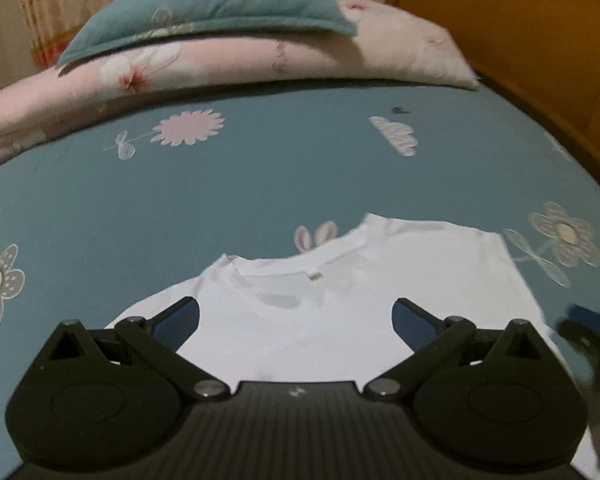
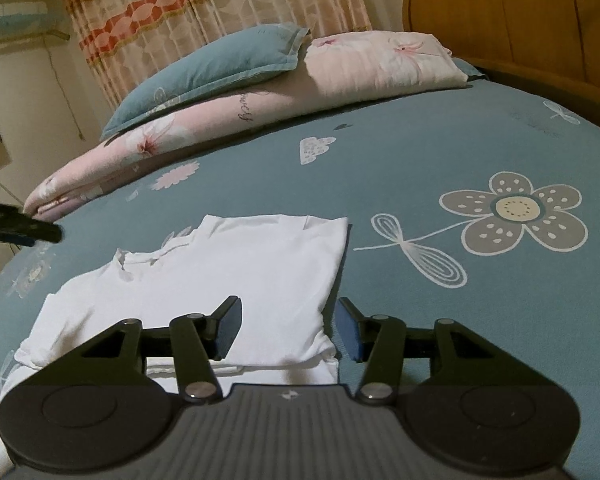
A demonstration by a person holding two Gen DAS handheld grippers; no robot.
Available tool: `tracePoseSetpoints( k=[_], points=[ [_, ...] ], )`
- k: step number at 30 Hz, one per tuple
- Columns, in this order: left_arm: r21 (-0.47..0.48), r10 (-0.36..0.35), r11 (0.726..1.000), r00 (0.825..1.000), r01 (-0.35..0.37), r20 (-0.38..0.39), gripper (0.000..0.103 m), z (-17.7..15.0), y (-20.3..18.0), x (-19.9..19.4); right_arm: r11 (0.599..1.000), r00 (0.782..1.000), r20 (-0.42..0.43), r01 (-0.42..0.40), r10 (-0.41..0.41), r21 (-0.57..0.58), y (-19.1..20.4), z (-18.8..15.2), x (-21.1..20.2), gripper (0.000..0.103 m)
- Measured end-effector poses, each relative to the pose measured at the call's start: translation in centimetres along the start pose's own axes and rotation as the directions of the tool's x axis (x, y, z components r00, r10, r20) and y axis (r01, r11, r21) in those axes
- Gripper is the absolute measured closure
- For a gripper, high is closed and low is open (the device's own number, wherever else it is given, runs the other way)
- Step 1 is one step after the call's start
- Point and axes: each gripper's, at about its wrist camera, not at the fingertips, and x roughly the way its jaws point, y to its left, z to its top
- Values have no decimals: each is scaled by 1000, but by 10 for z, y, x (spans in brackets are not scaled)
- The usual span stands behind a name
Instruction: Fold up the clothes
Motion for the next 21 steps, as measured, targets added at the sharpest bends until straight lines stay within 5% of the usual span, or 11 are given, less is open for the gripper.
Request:
tracePoseSetpoints(
  k=[12,17,21],
  points=[
    [75,22,997,1000,-23,6,1,-40,-28,-126,995,995,-15,-95,95,-10,7,-10,-34,44],
    [59,-13,998,1000,14,-19,1,-89,-38,-134,989,991,-49,-127,123,-80,32,-27,-65,39],
    [117,55,991,998,-58,28,1,-139,-54,-116,992,992,-51,-116,113,-52,45,-58,-90,36]
  ],
)
